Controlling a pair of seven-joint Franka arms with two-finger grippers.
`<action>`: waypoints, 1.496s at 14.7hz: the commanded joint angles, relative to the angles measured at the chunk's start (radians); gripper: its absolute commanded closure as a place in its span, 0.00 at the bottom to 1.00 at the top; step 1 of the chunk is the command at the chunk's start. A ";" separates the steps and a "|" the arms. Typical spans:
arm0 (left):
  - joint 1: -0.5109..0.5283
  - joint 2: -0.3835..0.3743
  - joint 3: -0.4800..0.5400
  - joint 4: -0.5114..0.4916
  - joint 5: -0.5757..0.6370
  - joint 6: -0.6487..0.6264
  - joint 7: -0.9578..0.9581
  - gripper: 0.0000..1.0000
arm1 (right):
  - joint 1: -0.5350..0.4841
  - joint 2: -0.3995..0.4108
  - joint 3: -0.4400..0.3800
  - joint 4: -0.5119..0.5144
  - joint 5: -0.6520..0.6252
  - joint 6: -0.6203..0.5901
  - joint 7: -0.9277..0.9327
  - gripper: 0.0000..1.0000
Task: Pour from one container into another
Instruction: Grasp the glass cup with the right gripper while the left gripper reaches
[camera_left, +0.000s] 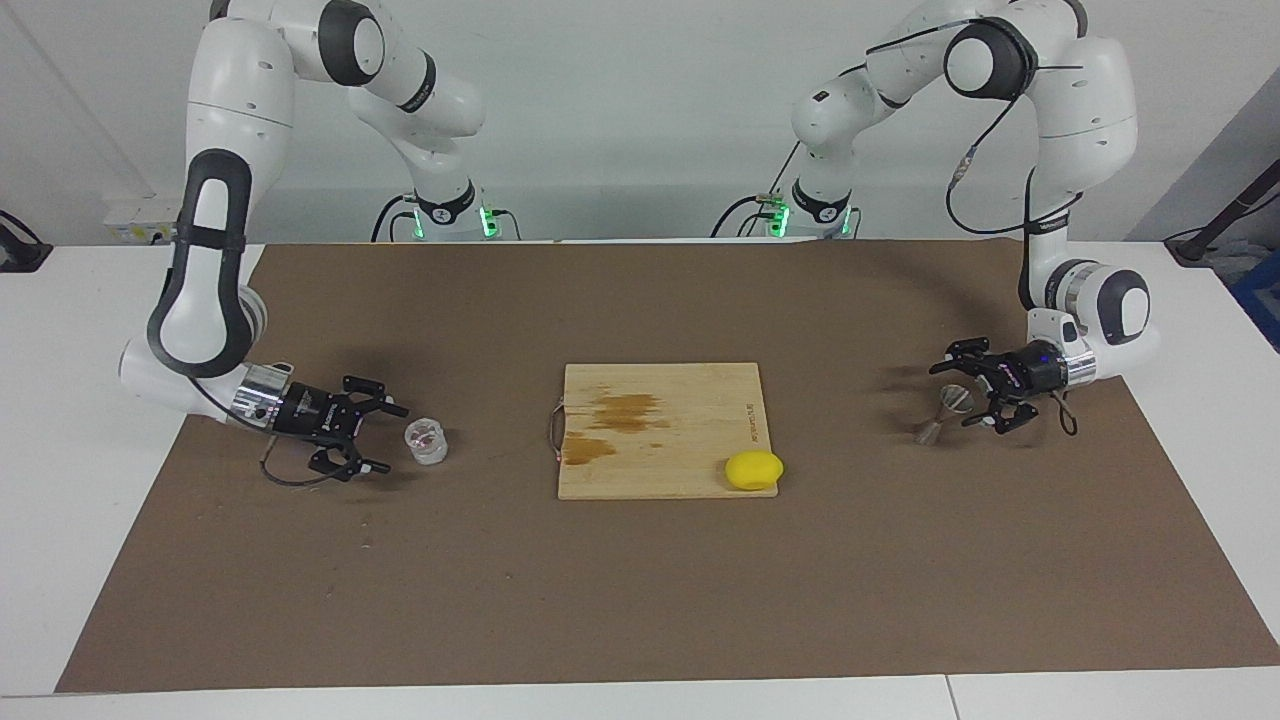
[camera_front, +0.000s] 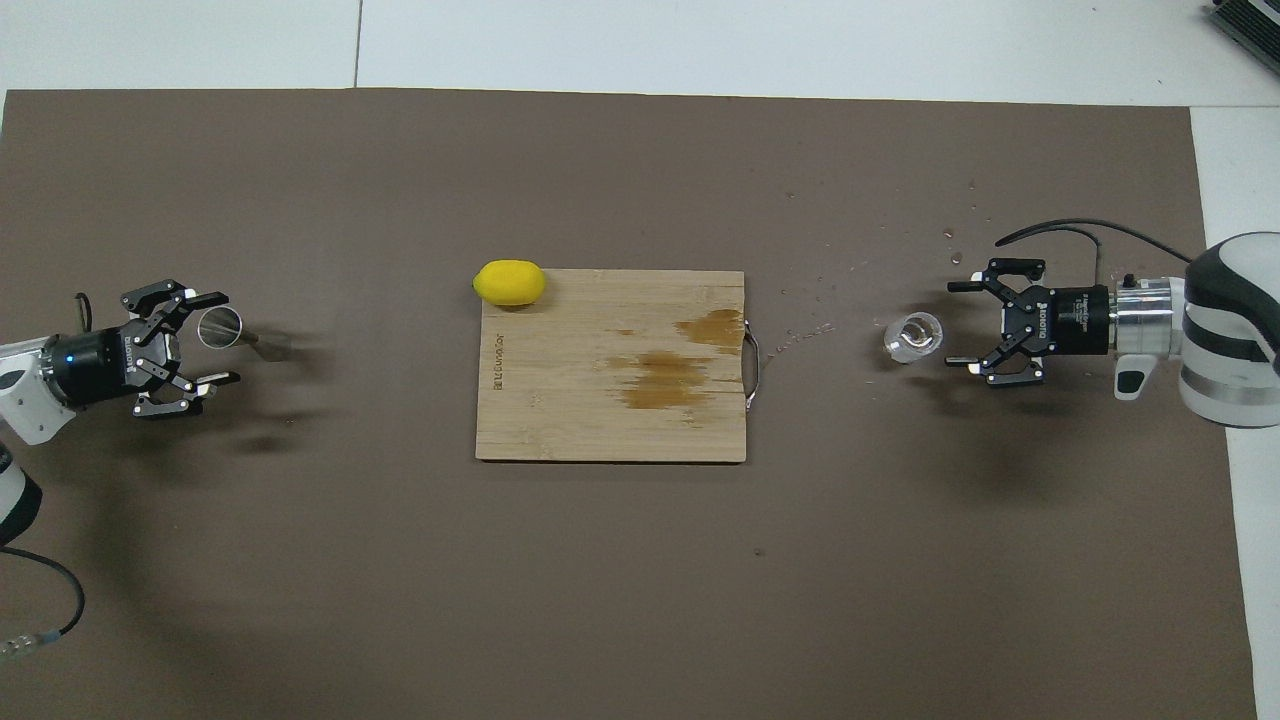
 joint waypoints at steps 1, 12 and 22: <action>-0.013 0.009 0.011 0.009 -0.020 -0.024 0.019 0.00 | 0.002 0.030 0.005 -0.003 0.035 0.017 -0.005 0.00; 0.003 0.009 0.011 0.012 -0.023 -0.015 0.019 0.08 | 0.031 0.039 0.005 -0.003 0.070 0.034 -0.014 0.00; 0.004 0.009 0.011 0.015 -0.024 -0.004 0.019 0.29 | 0.054 0.044 0.005 -0.004 0.073 0.037 -0.011 0.00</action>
